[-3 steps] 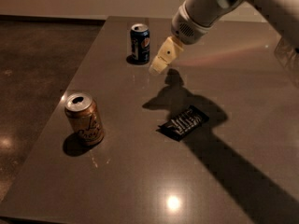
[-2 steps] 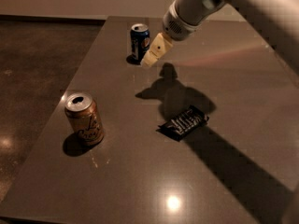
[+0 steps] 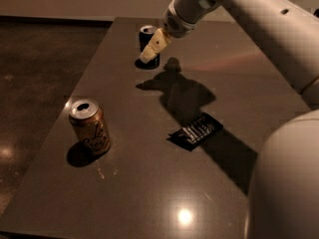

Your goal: Move pepsi can near rxbar chocolate

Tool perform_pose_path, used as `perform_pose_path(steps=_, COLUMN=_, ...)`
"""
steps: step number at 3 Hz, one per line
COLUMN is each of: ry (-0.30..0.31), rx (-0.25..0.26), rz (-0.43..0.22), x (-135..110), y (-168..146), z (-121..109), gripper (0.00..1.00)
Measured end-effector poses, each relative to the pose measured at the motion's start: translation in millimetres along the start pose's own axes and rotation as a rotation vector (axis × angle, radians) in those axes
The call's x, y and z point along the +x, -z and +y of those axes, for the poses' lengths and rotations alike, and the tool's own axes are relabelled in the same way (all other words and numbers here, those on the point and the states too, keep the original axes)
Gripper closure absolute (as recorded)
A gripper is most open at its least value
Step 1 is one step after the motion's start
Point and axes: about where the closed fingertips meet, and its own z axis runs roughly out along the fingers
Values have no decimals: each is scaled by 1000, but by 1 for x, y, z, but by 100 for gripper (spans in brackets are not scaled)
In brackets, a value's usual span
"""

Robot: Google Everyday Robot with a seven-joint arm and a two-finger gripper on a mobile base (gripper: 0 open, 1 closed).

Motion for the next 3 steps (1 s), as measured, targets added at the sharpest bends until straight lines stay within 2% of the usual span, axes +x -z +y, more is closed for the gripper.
perform_pose_path(steps=2, ry=-28, rx=-32, rz=-37, x=-46, y=-39, z=4, gripper=0)
perform_pose_path(steps=3, ry=-34, rx=-44, rz=-35, x=-54, y=-47, z=8, gripper=18)
